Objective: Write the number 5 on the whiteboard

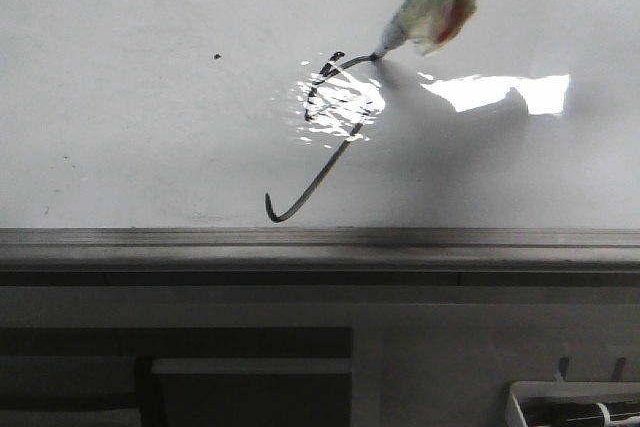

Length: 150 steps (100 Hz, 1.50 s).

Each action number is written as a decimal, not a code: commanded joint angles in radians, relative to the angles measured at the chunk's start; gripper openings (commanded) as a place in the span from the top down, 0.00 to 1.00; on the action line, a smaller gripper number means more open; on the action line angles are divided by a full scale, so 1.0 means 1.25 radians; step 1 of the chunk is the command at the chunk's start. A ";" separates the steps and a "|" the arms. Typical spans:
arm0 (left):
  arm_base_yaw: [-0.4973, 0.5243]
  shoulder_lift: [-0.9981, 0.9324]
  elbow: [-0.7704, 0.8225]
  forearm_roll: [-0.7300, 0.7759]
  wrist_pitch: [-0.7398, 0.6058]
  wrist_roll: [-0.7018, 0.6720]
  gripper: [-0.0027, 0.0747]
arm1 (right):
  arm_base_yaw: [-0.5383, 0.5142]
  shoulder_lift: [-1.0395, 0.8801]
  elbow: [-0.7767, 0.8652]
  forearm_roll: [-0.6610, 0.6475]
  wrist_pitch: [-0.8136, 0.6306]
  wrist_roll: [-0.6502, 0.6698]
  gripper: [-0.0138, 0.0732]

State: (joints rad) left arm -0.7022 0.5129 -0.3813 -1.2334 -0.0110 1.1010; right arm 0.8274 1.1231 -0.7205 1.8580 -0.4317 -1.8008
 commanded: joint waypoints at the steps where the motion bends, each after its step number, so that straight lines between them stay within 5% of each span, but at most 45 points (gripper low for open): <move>1: 0.000 0.001 -0.024 0.001 -0.021 -0.009 0.99 | -0.012 -0.022 0.004 -0.005 -0.105 -0.009 0.90; 25: 0.000 0.001 -0.024 0.001 -0.021 -0.009 0.99 | -0.012 -0.031 0.010 -0.005 -0.057 -0.009 0.90; 44: 0.000 0.001 -0.024 0.001 -0.002 -0.009 0.97 | -0.011 -0.082 -0.003 -0.038 0.242 -0.011 0.90; 51: 0.000 0.007 -0.033 0.020 0.043 -0.009 0.85 | -0.011 -0.093 -0.005 -0.045 0.330 -0.011 0.90; 64: 0.000 0.062 -0.078 0.108 0.154 -0.009 0.45 | -0.011 -0.092 -0.005 -0.092 0.448 -0.011 0.90; 70: 0.000 0.107 -0.112 0.161 0.217 -0.009 0.38 | -0.011 -0.084 -0.005 -0.125 0.507 -0.011 0.90; 93: 0.000 0.276 -0.239 0.312 0.414 -0.009 0.50 | -0.011 -0.063 -0.005 -0.213 0.603 -0.010 0.90; 138: 0.000 0.405 -0.307 0.328 0.464 -0.009 0.52 | -0.011 -0.061 -0.005 -0.262 0.702 -0.010 0.90; 150: 0.000 0.405 -0.307 0.327 0.459 -0.009 0.64 | -0.011 -0.060 -0.005 -0.262 0.710 -0.010 0.90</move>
State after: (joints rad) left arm -0.7022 1.0269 -0.7291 -0.7942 0.6193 1.1010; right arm 0.8150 1.0599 -0.6908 1.5018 0.3881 -1.8045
